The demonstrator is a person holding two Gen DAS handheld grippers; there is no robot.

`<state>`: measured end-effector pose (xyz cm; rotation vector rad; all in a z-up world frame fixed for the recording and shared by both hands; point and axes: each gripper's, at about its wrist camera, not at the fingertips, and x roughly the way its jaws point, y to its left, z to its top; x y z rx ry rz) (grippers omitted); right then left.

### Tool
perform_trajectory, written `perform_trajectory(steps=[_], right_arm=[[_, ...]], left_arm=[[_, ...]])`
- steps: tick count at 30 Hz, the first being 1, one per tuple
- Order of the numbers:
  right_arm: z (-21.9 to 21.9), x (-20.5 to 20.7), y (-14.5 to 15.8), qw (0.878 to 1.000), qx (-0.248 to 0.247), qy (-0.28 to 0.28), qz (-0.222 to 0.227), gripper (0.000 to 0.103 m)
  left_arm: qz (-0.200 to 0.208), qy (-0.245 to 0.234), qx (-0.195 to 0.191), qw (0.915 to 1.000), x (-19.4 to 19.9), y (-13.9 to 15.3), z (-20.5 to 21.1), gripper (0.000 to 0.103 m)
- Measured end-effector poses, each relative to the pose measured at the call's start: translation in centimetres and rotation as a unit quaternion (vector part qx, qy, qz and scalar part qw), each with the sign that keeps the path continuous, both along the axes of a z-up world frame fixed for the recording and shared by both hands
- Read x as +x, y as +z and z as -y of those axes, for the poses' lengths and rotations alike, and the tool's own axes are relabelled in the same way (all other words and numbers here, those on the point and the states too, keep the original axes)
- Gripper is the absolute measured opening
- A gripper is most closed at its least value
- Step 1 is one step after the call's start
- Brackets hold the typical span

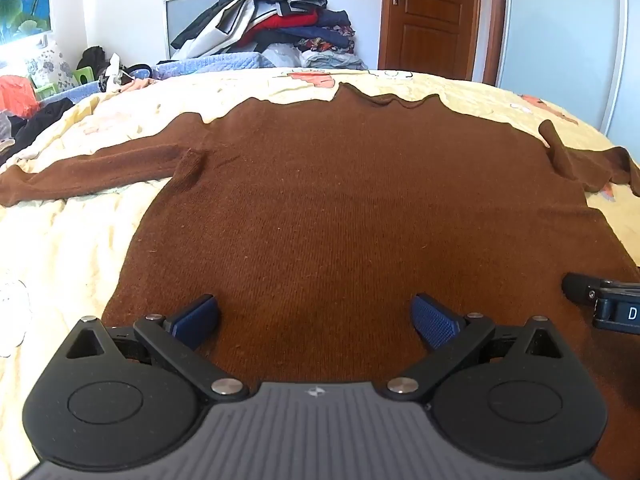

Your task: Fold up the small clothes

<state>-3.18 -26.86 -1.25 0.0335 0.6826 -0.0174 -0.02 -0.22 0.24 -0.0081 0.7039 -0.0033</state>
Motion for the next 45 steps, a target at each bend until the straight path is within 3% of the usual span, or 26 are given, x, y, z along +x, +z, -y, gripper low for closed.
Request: perform_trajectory(steps=[45], right_arm=[[-0.02,-0.21,0.03,1.0,-0.001,0.001,-0.001,0.103]], left_arm=[[0.001,0.005,0.003,1.0,-0.16,-0.18,0.25,0.103]])
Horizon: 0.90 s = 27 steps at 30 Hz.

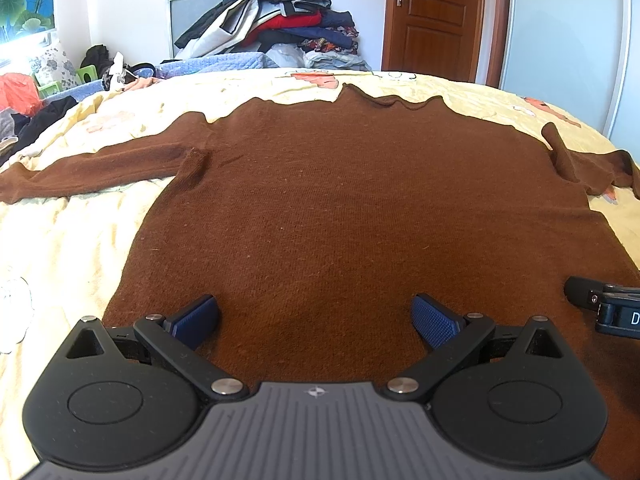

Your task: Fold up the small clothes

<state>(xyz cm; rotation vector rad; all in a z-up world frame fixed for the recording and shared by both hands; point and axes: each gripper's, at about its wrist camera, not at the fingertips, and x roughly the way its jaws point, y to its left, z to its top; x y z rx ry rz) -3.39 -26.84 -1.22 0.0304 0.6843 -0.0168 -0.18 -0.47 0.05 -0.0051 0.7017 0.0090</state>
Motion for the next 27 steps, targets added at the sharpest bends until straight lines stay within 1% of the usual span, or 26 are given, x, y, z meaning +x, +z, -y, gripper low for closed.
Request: perform_trajectory(steps=[27], right_arm=[[-0.11,0.05,-0.04,1.0,0.0,0.0,-0.001,0.103]], left_arm=[[0.0,0.0,0.0,1.0,-0.01,0.01,-0.03,0.103]])
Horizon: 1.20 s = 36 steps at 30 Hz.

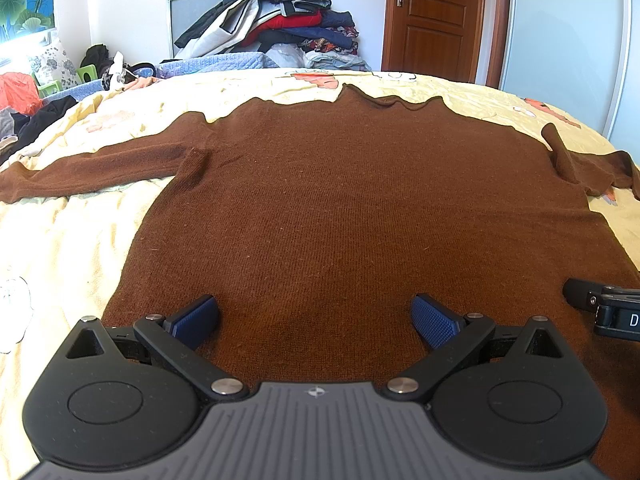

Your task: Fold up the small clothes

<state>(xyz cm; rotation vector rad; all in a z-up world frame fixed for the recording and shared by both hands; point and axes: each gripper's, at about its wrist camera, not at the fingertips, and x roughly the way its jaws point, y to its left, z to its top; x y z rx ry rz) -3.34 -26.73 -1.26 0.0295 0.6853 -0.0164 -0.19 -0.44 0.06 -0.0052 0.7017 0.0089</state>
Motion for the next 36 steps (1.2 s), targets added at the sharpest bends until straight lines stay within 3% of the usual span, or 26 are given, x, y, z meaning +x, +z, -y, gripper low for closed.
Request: perform_trajectory(steps=[19,22,24,26,28,33,36], right_arm=[[-0.1,0.0,0.0,1.0,0.002,0.002,0.0,0.103],[0.6,0.1,0.5,1.0,0.021,0.021,-0.01,0.103],[3.5,-0.1,1.6,0.995,0.097,0.038,0.002,0.103],[8.2,-1.2,2.8,0.979,0.189,0.004,0.072,0.103],[13.2,-1.4,3.7,0.959,0.247,-0.046,0.13,0.103],[24.0,1.9,4.9,0.941,0.262,-0.174,0.124,0.103],[27.8,4.3,4.8,0.946,0.227,-0.2,0.114,0.099]], left_arm=[[0.0,0.002,0.002,1.0,-0.1,0.0,0.0,0.103],[0.0,0.002,0.002,1.0,-0.1,0.0,0.0,0.103],[0.001,0.002,0.001,1.0,-0.1,0.0,0.0,0.103],[0.0,0.002,0.001,1.0,-0.1,0.0,0.0,0.103],[0.001,0.002,0.001,1.0,-0.1,0.0,0.0,0.103],[0.0,0.002,-0.001,1.0,-0.1,0.1,0.1,0.103],[0.0,0.002,-0.001,1.0,-0.1,0.1,0.1,0.103]])
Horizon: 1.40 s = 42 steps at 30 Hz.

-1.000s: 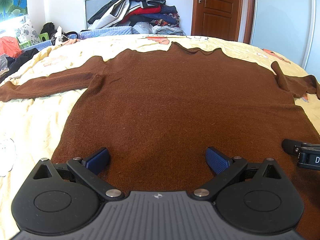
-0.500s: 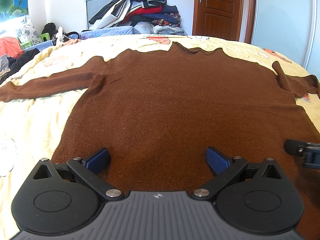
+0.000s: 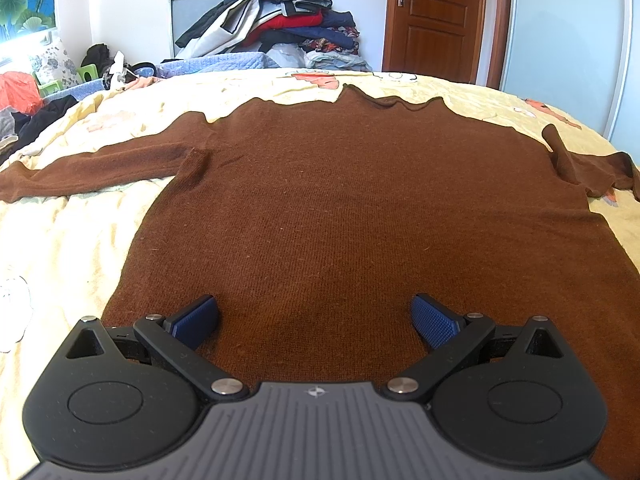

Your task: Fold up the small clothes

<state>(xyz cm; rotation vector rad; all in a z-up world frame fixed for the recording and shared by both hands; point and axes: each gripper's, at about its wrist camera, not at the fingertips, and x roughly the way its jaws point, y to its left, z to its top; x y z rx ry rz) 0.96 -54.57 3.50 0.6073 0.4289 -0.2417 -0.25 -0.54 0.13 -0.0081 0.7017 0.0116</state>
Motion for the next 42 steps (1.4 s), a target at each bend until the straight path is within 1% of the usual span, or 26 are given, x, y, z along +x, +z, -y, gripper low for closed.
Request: perform_trajectory(steps=[2,4,5,8,9,10,11,13,14,17,20,22,23,25,27,29,30,31,32,33,35,37,38,40,41,42], right_arm=[[1.6,2.1,-0.6,0.998,-0.028,-0.02,-0.045,0.096],[3.3,3.8,-1.4,0.997,-0.006,-0.021,-0.076,0.088],[4.0,4.5,-1.9,0.996,0.011,-0.017,-0.083,0.088],[4.3,5.6,-2.6,0.997,0.027,-0.002,-0.07,0.086],[4.1,6.0,-2.7,0.997,0.03,0.013,-0.067,0.075],[4.3,6.7,-2.8,0.996,0.036,0.028,-0.071,0.057],[4.2,7.0,-2.9,0.996,0.036,0.032,-0.075,0.049],[4.3,7.1,-3.3,0.995,0.047,0.037,-0.079,0.017],[4.3,7.1,-3.5,0.994,0.059,0.043,-0.08,0.015],[3.9,6.6,-2.8,0.995,0.065,0.04,-0.067,0.015],[2.3,5.7,-0.8,0.992,0.109,0.056,0.007,0.015],[-0.2,5.3,1.1,0.983,0.145,0.087,0.063,0.015],[-2.1,5.4,2.0,0.977,0.16,0.113,0.087,0.015],[-6.6,6.1,3.5,0.962,0.177,0.171,0.114,0.015],[-11.9,6.9,4.1,0.942,0.202,0.235,0.128,0.015],[-16.8,7.6,3.3,0.918,0.24,0.29,0.126,0.019],[-18.8,7.8,2.6,0.908,0.259,0.308,0.116,0.039],[-20.6,7.9,1.7,0.901,0.27,0.327,0.095,0.075],[-22.1,7.6,0.9,0.899,0.27,0.338,0.069,0.085],[-23.0,6.6,0.3,0.902,0.258,0.34,0.061,0.085],[-23.8,3.7,-0.7,0.908,0.205,0.357,0.079,0.085],[-23.2,0.9,-1.8,0.922,0.137,0.355,0.072,0.085],[-22.6,-0.3,-2.5,0.927,0.113,0.35,0.07,0.085],[-21.0,-1.3,-4.0,0.934,0.08,0.344,0.055,0.085],[-20.6,-1.6,-4.5,0.938,0.067,0.336,0.048,0.085],[-20.0,-1.4,-4.8,0.94,0.079,0.328,0.044,0.085]], left_arm=[[0.0,0.0,0.0,1.0,0.0,0.0,0.0,0.103],[0.0,0.0,0.0,1.0,0.0,0.0,0.0,0.103],[0.0,0.0,0.0,1.0,0.0,0.0,0.0,0.103],[0.0,0.0,0.0,1.0,0.0,0.0,0.0,0.103],[0.0,0.0,0.0,1.0,0.0,0.0,0.0,0.103],[0.0,0.0,0.0,1.0,0.0,0.0,0.0,0.103],[0.0,0.0,0.0,1.0,0.0,0.0,0.0,0.103],[0.0,0.0,-0.001,1.0,0.0,0.0,0.0,0.103],[0.0,0.0,-0.001,1.0,0.0,0.0,0.0,0.103],[0.0,0.0,-0.001,1.0,0.0,0.0,0.0,0.103],[0.0,0.0,-0.001,1.0,0.0,0.0,0.1,0.103],[0.0,0.0,-0.001,1.0,0.0,0.0,0.0,0.103],[0.0,0.0,-0.001,1.0,0.0,0.0,0.1,0.103],[0.0,0.0,0.0,1.0,0.0,0.0,0.0,0.103],[0.0,0.0,0.0,1.0,0.0,0.0,0.0,0.103],[0.0,-0.001,0.0,1.0,0.0,0.0,0.1,0.103],[0.0,-0.001,0.001,1.0,0.0,0.0,0.1,0.103],[-0.001,-0.002,0.001,1.0,0.0,0.1,0.1,0.103],[0.0,-0.003,0.0,1.0,0.0,0.1,0.1,0.103],[0.001,-0.005,-0.006,1.0,-0.2,0.3,-0.2,0.103],[0.01,-0.014,-0.046,0.9988,-0.6,0.9,-1.3,0.103],[0.019,-0.029,-0.125,0.9915,-0.4,1.7,-2.8,0.103],[0.018,-0.033,-0.177,0.9835,0.3,2.3,-3.5,0.103],[0.003,-0.026,-0.263,0.9643,2.9,3.2,-4.4,0.103],[-0.01,-0.016,-0.293,0.9559,4.4,3.4,-4.4,0.103],[-0.022,-0.006,-0.317,0.9483,6.2,3.4,-4.3,0.103]])
